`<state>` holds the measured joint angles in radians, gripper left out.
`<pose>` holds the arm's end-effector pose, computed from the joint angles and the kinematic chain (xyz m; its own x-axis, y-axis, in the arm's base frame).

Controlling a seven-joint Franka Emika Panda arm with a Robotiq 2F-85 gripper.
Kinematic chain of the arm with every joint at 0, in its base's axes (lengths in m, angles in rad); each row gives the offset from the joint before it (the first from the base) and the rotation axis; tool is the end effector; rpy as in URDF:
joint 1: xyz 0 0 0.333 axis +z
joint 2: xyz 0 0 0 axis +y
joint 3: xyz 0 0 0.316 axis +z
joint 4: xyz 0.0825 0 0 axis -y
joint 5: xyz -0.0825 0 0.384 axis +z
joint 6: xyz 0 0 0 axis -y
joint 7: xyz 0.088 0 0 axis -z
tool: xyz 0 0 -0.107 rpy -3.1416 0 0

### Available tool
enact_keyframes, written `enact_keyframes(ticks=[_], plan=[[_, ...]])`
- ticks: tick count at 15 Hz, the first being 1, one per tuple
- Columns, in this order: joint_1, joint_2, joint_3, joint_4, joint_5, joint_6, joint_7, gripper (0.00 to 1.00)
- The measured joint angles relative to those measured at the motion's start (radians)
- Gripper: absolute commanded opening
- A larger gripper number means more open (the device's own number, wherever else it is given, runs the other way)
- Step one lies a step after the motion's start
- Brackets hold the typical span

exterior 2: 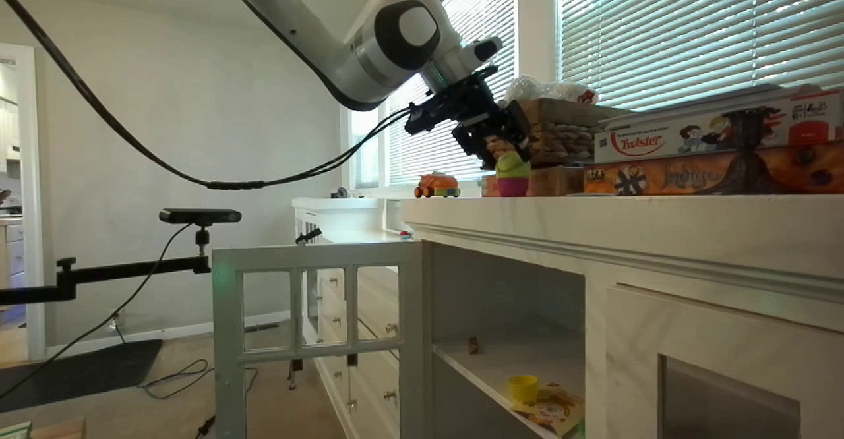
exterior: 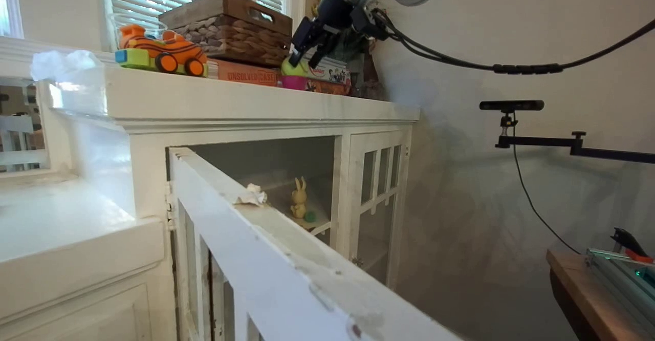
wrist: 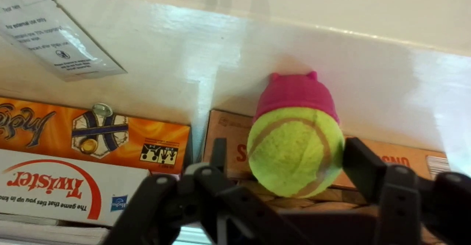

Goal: Put the tennis ball inside the cupboard drawer

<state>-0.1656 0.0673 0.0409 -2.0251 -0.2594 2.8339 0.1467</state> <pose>0.6107 -0.0638 0.5020 0.7391 0.0068 0.6736 -0.1027 -0.9871 0.1226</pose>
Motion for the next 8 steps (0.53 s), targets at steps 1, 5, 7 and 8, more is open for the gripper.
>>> enact_keyframes(ticks=[1,5,7,8], plan=[[0.000,0.005,0.001,0.006,0.000,0.001,-0.001,0.44],[0.028,0.018,-0.025,0.025,0.005,0.004,-0.017,0.31],[0.041,0.023,-0.037,0.030,0.008,0.005,-0.028,0.31],[0.046,0.024,-0.042,0.032,0.011,0.005,-0.034,0.31]])
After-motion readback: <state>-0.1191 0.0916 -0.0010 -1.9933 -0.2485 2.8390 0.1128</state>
